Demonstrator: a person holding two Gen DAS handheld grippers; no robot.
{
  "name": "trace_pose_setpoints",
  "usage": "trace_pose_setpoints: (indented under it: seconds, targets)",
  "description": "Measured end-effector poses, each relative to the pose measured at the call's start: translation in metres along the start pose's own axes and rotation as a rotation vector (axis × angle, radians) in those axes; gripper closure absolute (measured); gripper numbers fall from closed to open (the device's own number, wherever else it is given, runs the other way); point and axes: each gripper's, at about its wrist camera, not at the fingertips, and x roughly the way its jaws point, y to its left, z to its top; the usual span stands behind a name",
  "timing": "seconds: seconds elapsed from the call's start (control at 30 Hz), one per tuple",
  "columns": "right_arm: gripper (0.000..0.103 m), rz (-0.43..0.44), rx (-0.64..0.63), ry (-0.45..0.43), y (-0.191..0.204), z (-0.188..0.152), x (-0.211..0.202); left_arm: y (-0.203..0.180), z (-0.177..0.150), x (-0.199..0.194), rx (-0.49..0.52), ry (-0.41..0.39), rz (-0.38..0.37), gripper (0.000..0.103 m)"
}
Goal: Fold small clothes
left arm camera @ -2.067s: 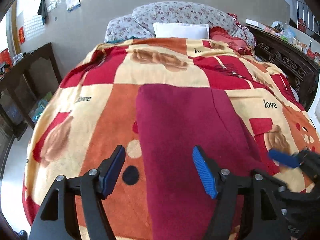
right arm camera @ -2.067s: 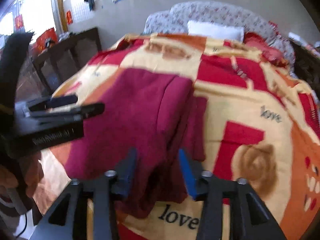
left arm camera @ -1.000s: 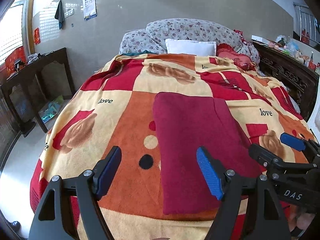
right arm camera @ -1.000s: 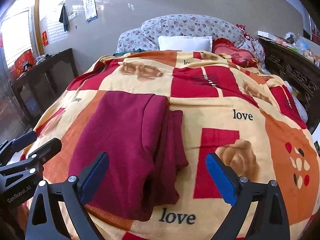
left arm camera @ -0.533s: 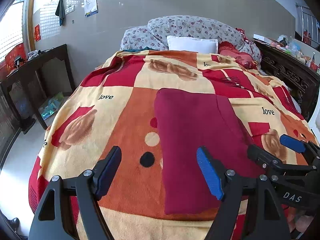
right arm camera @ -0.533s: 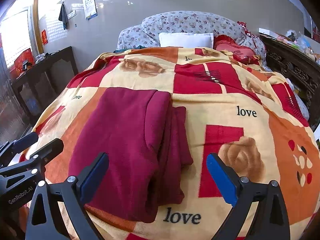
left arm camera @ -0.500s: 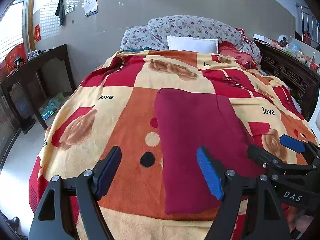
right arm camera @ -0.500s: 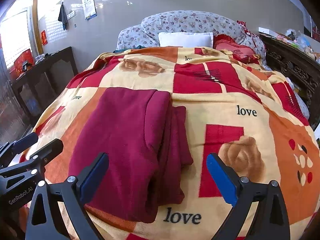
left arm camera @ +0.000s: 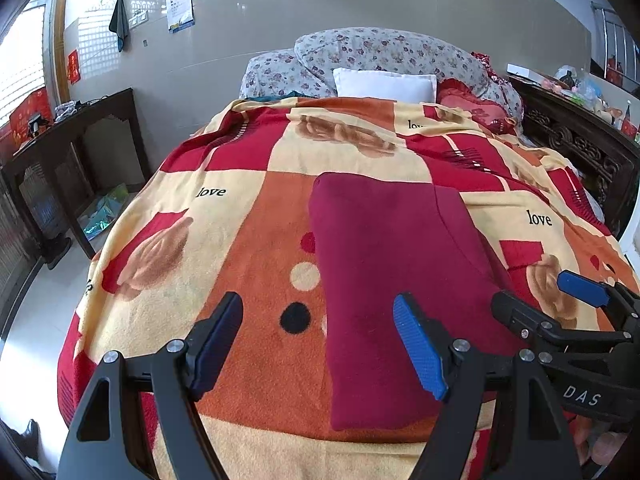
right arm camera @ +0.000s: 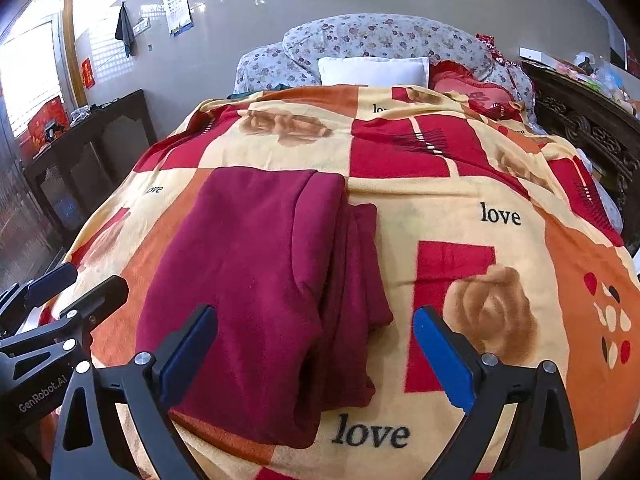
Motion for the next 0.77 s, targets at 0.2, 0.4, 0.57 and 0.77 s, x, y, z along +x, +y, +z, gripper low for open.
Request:
trace_pose_setpoints:
  seconds: [0.2, 0.4, 0.57, 0.77]
  targets:
    - [0.003, 0.0, -0.004, 0.007, 0.001, -0.001, 0.003, -0.001, 0.0, 0.001, 0.0, 0.005, 0.004, 0.026]
    - [0.003, -0.001, -0.003, 0.015, 0.0, -0.001, 0.005, 0.0, -0.003, 0.004, 0.005, 0.005, 0.006, 0.026]
    - [0.003, -0.001, 0.001, 0.024, -0.002, -0.002, 0.007, -0.003, -0.004, 0.007, 0.03, -0.009, 0.024, 0.025]
    - [0.003, 0.008, 0.01, 0.028, -0.006, -0.002, 0.008, -0.002, -0.001, 0.011, 0.044, -0.015, 0.016, 0.025]
